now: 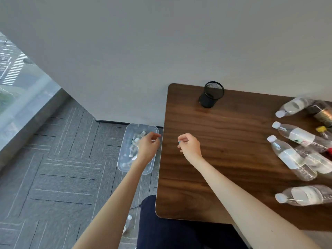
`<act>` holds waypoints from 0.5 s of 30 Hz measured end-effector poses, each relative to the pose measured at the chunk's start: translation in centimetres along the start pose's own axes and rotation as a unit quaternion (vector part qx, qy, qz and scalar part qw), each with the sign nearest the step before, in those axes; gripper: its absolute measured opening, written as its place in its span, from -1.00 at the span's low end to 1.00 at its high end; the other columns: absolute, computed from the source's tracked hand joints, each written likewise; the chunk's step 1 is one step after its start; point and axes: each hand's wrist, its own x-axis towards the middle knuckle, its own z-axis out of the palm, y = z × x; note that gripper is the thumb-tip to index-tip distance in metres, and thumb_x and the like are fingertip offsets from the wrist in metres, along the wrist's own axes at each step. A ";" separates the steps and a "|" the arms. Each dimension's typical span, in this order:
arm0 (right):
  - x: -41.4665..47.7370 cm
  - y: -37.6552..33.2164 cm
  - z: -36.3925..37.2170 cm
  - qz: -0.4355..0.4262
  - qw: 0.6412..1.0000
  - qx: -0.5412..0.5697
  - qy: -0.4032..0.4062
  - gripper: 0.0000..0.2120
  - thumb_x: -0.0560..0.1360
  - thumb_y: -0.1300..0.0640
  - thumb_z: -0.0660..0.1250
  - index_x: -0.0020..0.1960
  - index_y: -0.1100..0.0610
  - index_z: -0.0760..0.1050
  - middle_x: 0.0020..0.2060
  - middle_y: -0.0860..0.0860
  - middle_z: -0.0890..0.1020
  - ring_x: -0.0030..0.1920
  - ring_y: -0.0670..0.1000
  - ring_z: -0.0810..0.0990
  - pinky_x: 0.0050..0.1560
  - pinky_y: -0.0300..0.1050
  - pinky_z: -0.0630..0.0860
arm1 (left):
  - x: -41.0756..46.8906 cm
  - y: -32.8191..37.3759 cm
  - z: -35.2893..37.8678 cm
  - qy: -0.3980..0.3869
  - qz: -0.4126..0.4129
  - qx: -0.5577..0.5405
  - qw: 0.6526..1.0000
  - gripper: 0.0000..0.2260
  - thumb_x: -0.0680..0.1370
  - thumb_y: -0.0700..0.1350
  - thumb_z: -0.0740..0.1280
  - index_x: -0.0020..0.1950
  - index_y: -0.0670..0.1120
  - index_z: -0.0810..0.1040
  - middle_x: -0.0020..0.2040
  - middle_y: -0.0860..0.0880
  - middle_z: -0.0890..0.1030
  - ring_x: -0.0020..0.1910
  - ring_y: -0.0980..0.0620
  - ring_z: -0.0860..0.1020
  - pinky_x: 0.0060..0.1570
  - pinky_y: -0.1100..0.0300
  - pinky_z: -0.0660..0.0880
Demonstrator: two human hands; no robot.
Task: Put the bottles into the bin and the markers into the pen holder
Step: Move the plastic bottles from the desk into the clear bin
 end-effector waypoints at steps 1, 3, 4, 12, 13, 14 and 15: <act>0.0 0.4 -1.1 0.005 1.000 0.008 0.010 -0.86 0.56 0.27 0.26 0.00 0.09 0.55 -0.09 -0.01 0.59 -0.07 0.04 0.65 0.01 0.05 0.63 | -0.2 0.6 0.9 -0.006 0.006 0.005 1.000 -0.85 0.54 -0.21 0.26 0.03 -0.05 0.59 -0.07 -0.06 0.65 -0.11 -0.10 0.65 -0.12 0.02 0.57; -0.2 1.3 -3.5 0.019 0.999 0.022 0.029 -0.86 0.57 0.28 0.24 0.01 0.12 0.55 -0.09 0.01 0.59 -0.15 -0.02 0.65 -0.02 0.03 0.64 | -0.8 2.0 2.8 -0.013 0.021 0.012 1.000 -0.84 0.54 -0.20 0.26 0.04 -0.06 0.60 -0.09 -0.04 0.65 -0.11 -0.09 0.65 -0.12 0.06 0.55; -0.3 1.8 -4.7 0.024 0.999 0.027 0.039 -0.86 0.57 0.28 0.24 0.01 0.13 0.56 -0.10 0.01 0.59 -0.19 -0.05 0.65 -0.03 0.03 0.64 | -1.1 2.6 3.8 -0.017 0.029 0.019 0.999 -0.83 0.53 -0.20 0.26 0.05 -0.06 0.60 -0.10 -0.03 0.65 -0.11 -0.08 0.65 -0.08 0.05 0.55; -1.6 7.7 -15.3 0.024 0.996 0.039 0.080 -0.87 0.57 0.27 0.25 0.02 0.14 0.56 -0.10 0.02 0.62 -0.22 -0.08 0.65 -0.04 0.00 0.65 | -5.2 6.5 13.7 -0.062 0.043 0.046 0.996 -0.86 0.54 -0.18 0.29 0.01 0.01 0.60 -0.08 0.03 0.66 -0.07 0.04 0.63 -0.02 0.14 0.56; -1.8 8.6 -16.9 0.022 0.996 0.038 0.081 -0.87 0.57 0.27 0.25 0.02 0.14 0.56 -0.10 0.02 0.62 -0.23 -0.09 0.65 -0.05 -0.02 0.65 | -5.9 6.8 15.2 -0.064 0.037 0.044 0.996 -0.85 0.54 -0.19 0.28 0.00 0.01 0.59 -0.07 0.02 0.66 -0.06 0.03 0.63 0.01 0.10 0.57; -2.0 9.5 -18.5 0.019 0.996 0.036 0.081 -0.87 0.57 0.26 0.25 0.02 0.14 0.56 -0.10 0.03 0.62 -0.22 -0.09 0.65 -0.05 -0.03 0.65 | -6.5 7.1 16.8 -0.065 0.031 0.042 0.997 -0.85 0.54 -0.19 0.28 0.00 0.01 0.59 -0.07 0.01 0.66 -0.06 0.01 0.64 0.03 0.07 0.58; -2.2 10.5 -20.1 0.016 0.996 0.034 0.080 -0.88 0.57 0.26 0.26 0.02 0.14 0.56 -0.10 0.02 0.62 -0.22 -0.09 0.65 -0.05 -0.04 0.64 | -7.2 7.3 18.3 -0.066 0.026 0.039 0.997 -0.85 0.53 -0.20 0.28 -0.01 0.01 0.59 -0.07 0.01 0.66 -0.06 -0.01 0.64 0.05 0.05 0.58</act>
